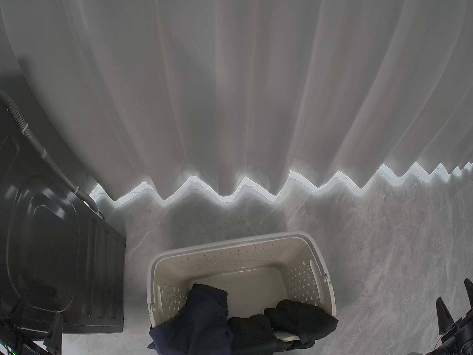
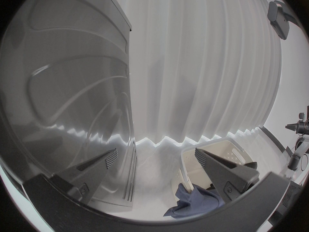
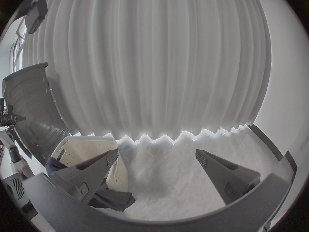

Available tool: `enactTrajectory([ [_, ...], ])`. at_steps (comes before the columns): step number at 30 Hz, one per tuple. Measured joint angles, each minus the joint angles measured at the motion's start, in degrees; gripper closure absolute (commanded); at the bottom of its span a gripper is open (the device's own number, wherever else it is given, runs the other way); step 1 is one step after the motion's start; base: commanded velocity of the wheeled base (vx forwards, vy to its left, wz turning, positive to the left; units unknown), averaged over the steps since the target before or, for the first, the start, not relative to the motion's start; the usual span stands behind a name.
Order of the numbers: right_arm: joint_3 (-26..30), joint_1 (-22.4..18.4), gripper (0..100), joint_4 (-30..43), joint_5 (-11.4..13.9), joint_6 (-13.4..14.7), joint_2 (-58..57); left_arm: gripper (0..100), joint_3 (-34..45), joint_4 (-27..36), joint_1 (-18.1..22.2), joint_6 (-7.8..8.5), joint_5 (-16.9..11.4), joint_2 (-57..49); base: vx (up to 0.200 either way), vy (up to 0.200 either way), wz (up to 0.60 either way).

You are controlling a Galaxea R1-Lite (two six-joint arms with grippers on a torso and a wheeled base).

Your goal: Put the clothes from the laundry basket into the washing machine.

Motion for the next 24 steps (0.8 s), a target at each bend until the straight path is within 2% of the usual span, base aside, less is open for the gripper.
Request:
enactTrajectory([
  [24,0.00,-0.05,0,0.00,-0.02,0.02,0.00,0,0.00,0.00,-0.04,-0.01,0.00,-0.02,-0.200,0.000,0.00],
])
